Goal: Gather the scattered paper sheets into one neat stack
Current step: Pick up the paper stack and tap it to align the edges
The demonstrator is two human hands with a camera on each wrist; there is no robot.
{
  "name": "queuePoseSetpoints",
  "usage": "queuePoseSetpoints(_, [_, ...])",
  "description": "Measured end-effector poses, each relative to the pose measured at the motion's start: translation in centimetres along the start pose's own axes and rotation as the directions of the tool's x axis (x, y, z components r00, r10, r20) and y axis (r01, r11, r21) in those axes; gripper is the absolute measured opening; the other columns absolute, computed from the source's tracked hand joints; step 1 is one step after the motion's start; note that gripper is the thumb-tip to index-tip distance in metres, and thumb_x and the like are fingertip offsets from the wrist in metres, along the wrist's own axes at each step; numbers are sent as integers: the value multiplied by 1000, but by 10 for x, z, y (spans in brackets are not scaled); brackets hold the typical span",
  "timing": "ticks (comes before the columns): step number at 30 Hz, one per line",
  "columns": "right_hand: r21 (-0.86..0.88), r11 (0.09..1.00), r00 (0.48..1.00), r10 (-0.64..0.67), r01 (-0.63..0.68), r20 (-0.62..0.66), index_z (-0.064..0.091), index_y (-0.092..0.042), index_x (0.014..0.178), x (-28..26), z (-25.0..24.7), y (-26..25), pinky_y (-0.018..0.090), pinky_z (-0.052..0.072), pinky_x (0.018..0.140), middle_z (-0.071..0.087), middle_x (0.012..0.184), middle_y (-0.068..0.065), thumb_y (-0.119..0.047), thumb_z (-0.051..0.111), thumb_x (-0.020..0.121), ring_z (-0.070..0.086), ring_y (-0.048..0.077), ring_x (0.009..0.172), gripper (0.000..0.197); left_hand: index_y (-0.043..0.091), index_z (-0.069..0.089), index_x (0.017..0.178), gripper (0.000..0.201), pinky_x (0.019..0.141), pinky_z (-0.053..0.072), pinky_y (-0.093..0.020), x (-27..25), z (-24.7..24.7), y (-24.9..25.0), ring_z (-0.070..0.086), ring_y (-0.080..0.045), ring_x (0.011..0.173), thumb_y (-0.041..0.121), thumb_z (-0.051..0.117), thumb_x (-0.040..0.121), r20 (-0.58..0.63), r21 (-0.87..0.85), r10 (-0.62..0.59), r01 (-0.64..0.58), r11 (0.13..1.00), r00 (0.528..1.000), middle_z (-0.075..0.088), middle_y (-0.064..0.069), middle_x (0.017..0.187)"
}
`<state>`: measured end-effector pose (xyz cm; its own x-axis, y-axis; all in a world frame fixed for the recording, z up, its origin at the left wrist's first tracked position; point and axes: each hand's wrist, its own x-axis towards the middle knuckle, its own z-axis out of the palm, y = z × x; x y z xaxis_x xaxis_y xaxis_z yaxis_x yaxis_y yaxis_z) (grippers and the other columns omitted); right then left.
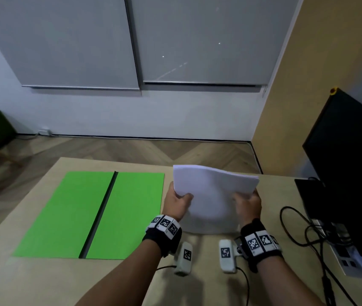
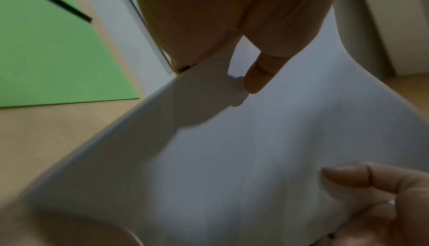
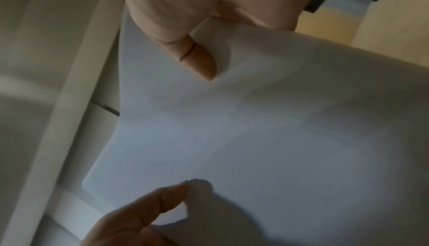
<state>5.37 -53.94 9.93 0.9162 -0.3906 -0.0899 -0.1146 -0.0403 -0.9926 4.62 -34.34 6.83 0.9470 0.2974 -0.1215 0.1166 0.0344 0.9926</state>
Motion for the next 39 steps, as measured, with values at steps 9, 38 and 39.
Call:
queuePoseSetpoints(9, [25, 1000, 998, -10, 12, -57, 61, -14, 115, -5, -3, -9, 34, 51, 84, 67, 100, 6, -15, 65, 63, 62, 25, 91, 52, 23, 58, 102, 45, 86, 56, -45, 1, 2, 10, 68, -27, 94, 24, 74, 59, 6, 16, 26, -26, 1000, 1000, 72, -6, 101])
queuePoseSetpoints(38, [173, 979, 994, -110, 106, 14, 64, -21, 114, 4, -1, -25, 31, 52, 86, 70, 107, 2, -22, 66, 69, 65, 17, 98, 45, 8, 61, 110, 46, 76, 55, -32, 12, 17, 23, 67, -17, 84, 18, 72, 66, -116, -126, 147, -162, 979, 982, 72, -5, 99])
queuePoseSetpoints(39, [162, 981, 993, -114, 109, 26, 63, -23, 114, 5, -1, -29, 31, 53, 85, 70, 106, 2, -24, 66, 69, 65, 17, 97, 45, 11, 61, 108, 46, 79, 55, -36, 15, 17, 25, 67, -19, 85, 21, 72, 65, -112, -132, 144, -159, 978, 983, 72, -5, 99])
